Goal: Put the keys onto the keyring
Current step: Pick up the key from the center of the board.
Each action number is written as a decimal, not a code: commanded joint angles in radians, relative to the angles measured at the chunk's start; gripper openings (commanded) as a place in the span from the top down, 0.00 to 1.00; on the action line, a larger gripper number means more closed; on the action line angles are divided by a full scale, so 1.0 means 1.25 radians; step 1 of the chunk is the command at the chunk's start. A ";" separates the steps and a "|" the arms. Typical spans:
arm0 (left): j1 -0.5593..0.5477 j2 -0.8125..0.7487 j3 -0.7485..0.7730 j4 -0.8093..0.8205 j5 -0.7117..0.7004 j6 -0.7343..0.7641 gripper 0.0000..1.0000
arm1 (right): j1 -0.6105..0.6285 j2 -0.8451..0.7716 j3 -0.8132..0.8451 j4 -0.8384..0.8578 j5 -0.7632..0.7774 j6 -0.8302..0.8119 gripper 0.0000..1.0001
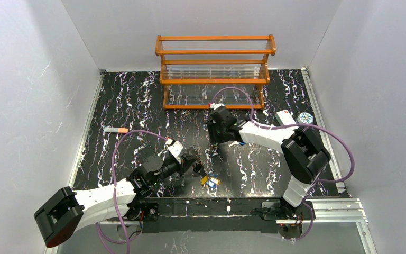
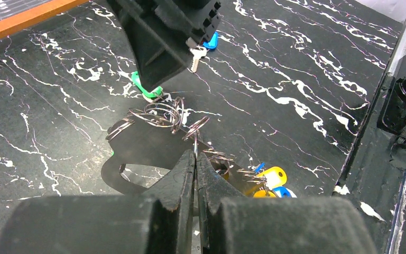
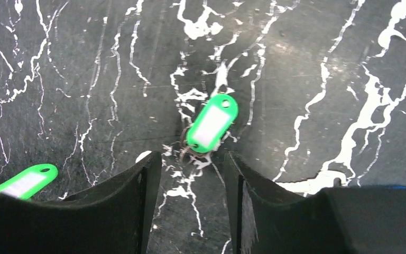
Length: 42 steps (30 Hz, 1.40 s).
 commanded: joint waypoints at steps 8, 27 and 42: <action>-0.004 0.002 0.008 -0.065 -0.005 0.007 1.00 | 0.101 0.082 0.117 -0.117 0.246 0.001 0.51; -0.003 0.002 0.015 -0.087 -0.007 0.026 1.00 | 0.124 0.064 0.103 -0.136 0.232 0.005 0.79; -0.004 -0.003 0.022 -0.098 0.002 0.034 1.00 | 0.124 0.046 0.083 -0.123 0.216 0.021 0.77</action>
